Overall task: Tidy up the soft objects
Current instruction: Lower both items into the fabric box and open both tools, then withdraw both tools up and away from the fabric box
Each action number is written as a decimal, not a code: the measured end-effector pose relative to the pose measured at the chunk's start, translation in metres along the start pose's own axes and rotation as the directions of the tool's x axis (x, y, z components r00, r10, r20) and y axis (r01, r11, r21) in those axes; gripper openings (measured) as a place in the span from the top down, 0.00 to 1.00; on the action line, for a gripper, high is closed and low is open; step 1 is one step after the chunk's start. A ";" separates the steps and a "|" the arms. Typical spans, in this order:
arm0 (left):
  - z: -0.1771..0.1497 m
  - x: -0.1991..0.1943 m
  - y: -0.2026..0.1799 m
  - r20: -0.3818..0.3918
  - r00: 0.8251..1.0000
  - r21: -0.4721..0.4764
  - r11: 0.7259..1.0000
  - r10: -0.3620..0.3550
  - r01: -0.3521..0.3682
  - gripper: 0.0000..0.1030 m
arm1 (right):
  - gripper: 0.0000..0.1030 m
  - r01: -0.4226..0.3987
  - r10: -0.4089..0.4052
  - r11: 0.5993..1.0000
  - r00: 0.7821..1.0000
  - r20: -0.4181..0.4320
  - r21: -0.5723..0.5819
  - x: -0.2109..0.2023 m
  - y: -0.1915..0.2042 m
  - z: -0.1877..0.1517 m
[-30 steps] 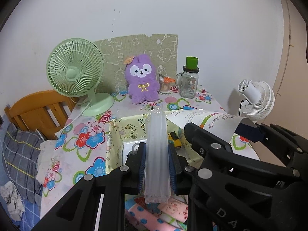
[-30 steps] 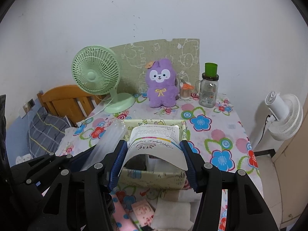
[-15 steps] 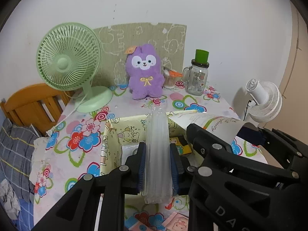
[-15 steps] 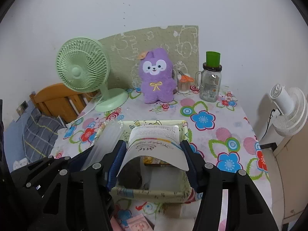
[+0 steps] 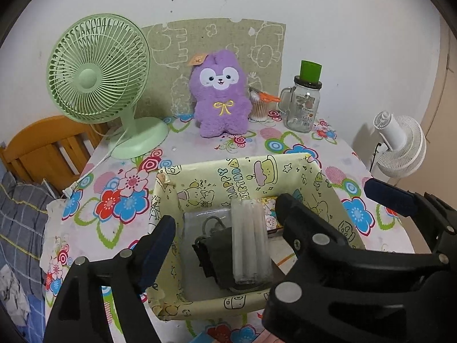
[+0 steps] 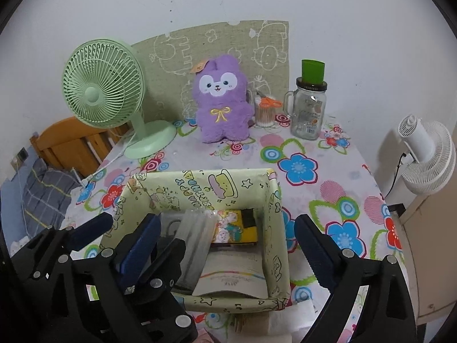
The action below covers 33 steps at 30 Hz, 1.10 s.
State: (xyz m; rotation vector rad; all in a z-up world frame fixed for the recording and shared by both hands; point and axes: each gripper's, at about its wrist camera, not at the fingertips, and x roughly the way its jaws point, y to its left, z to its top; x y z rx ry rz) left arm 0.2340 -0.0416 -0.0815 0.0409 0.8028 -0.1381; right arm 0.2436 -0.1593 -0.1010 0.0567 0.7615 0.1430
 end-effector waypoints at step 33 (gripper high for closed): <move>-0.031 -0.096 -0.025 0.093 0.996 0.029 1.000 -0.011 0.008 0.14 | 0.06 0.052 -0.040 0.994 0.991 0.129 -0.093 -0.111 0.011 -0.029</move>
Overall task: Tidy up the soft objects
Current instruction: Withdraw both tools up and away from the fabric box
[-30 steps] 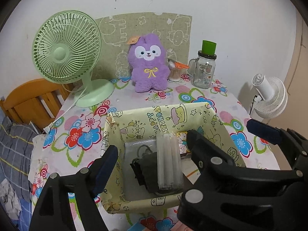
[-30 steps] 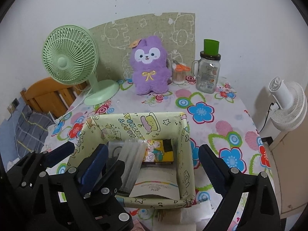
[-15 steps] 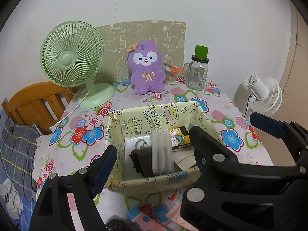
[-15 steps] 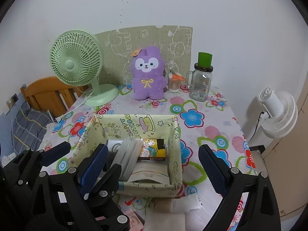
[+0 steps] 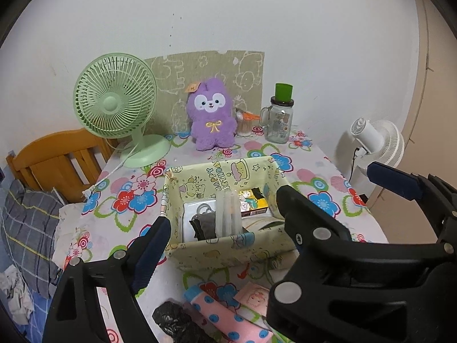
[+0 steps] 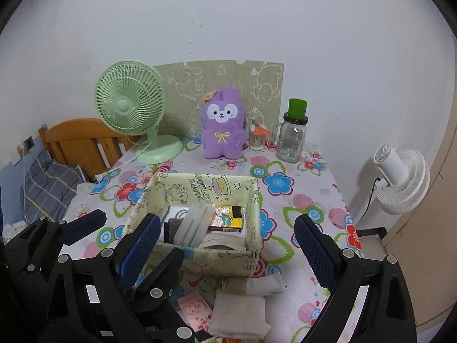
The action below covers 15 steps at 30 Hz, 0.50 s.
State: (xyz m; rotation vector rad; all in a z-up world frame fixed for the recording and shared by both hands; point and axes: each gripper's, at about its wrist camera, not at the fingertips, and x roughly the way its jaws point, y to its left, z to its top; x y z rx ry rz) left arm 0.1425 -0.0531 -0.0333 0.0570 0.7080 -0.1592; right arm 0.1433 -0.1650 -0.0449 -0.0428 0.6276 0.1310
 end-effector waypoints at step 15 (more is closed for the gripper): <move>-0.016 -0.035 -0.010 0.022 1.000 0.007 1.000 -0.015 0.015 0.11 | 0.06 -0.012 0.012 1.000 0.999 0.032 -0.016 -0.041 0.001 -0.015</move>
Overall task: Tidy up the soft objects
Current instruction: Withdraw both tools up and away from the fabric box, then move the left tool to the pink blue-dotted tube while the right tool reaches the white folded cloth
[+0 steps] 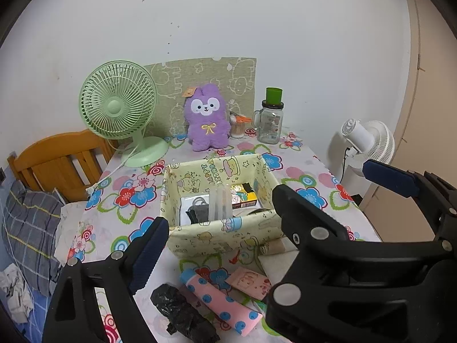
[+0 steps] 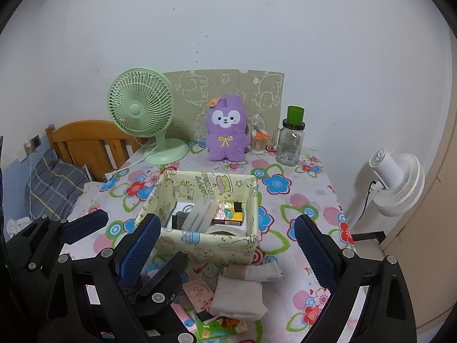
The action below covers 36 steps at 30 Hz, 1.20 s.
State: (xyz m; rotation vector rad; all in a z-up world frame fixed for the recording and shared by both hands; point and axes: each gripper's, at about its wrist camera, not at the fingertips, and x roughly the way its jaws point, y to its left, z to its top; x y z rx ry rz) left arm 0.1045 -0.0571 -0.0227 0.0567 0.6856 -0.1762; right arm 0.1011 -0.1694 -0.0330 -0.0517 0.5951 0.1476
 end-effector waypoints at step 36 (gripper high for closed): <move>-0.066 0.031 0.000 -0.153 0.988 -0.044 0.999 0.017 -0.024 0.06 | 0.07 0.006 0.000 0.999 0.993 -0.114 0.052 0.024 -0.009 -0.069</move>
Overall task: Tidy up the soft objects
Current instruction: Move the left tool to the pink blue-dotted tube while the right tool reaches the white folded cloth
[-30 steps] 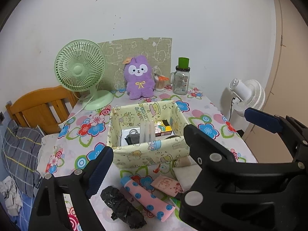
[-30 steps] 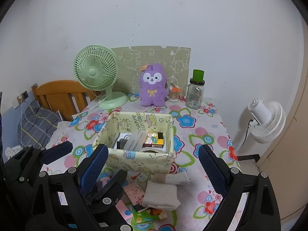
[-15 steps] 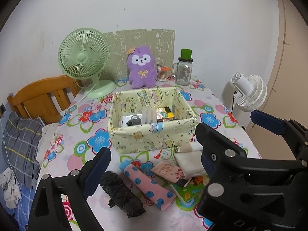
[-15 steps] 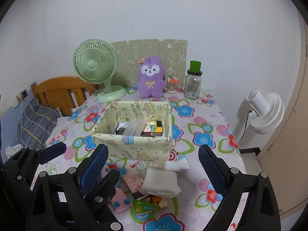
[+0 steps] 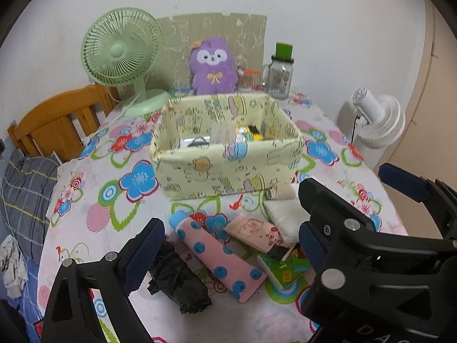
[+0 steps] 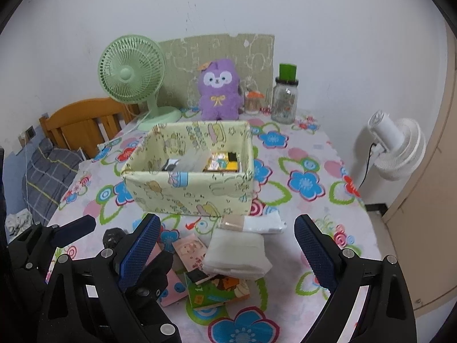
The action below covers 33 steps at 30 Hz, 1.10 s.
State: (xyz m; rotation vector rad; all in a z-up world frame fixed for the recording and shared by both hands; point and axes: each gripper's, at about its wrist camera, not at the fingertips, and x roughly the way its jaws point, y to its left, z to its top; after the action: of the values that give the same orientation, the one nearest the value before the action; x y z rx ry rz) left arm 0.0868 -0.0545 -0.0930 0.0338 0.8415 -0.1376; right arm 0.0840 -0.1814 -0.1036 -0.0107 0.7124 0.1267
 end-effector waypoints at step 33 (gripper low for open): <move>-0.023 0.083 0.007 -0.156 0.984 -0.026 0.995 0.088 -0.093 0.06 | 0.06 0.086 -0.082 0.996 0.979 -0.188 0.013 0.088 -0.009 -0.031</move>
State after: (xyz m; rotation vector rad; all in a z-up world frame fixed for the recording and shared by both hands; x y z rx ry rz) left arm 0.1252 -0.0543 -0.1704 0.0525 0.9950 -0.0354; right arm 0.1307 -0.1819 -0.1853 -0.0331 0.8998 0.0369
